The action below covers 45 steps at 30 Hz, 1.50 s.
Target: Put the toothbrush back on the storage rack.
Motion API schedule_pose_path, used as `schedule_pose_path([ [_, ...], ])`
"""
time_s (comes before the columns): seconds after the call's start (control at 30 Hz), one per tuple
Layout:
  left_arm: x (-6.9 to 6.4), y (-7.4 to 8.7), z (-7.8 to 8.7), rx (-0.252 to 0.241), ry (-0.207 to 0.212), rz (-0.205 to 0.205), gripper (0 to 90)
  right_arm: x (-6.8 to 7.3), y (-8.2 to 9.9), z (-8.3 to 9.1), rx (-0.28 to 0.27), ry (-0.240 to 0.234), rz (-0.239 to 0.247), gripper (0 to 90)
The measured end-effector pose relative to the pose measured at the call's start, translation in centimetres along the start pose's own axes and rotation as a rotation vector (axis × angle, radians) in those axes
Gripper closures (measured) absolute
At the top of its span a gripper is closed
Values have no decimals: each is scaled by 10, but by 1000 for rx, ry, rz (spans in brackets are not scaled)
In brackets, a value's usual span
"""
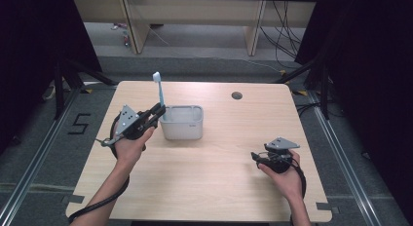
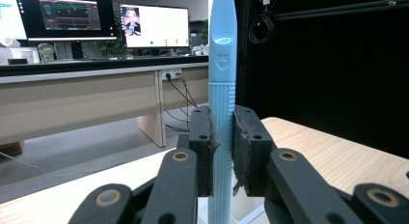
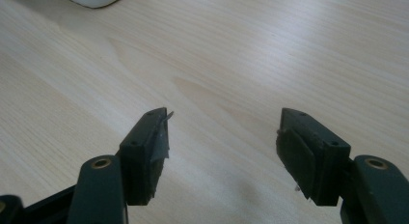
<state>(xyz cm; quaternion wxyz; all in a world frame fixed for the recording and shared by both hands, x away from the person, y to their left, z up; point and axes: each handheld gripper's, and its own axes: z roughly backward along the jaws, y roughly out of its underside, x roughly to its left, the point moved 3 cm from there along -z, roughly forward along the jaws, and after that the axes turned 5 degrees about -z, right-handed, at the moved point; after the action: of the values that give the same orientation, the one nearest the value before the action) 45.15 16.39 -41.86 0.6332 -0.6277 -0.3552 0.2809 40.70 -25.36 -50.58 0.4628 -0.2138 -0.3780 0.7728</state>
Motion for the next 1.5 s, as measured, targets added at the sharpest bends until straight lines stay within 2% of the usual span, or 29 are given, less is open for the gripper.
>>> schedule_pose_path([
  [0.2, 0, -2, -5, -1, 1, -1, 787, 0, 0, 0, 1, -2, 0, 365],
  [0.27, 0, -2, -6, -1, -1, -1, 787, -1, 0, 0, -4, 0, 19, 365],
  [0.33, 0, -2, -7, 0, -1, -1, 787, 0, 0, 0, 6, -2, -1, 365],
  [0.63, 5, 0, -13, 10, -14, 18, 787, -1, 0, 1, 0, -1, 1, 365],
  [0.73, 6, -1, -14, 10, -16, 16, 787, -2, 0, 0, -7, 1, 18, 365],
  [0.83, 6, -1, -16, 12, -17, 20, 787, 0, 0, 1, 2, -1, -6, 365],
  [1.1, 9, 1, -19, 15, -26, 20, 787, -1, 0, 1, -3, 1, -5, 365],
  [1.23, 10, 3, -20, 22, -31, 22, 787, 1, 0, 1, 6, -10, -27, 364],
  [1.27, 11, 4, -20, 23, -30, 25, 787, 0, 0, 1, -5, -1, -11, 364],
  [1.5, 11, 9, -21, 34, -33, 30, 786, 0, 0, 0, 0, -3, -7, 364],
])
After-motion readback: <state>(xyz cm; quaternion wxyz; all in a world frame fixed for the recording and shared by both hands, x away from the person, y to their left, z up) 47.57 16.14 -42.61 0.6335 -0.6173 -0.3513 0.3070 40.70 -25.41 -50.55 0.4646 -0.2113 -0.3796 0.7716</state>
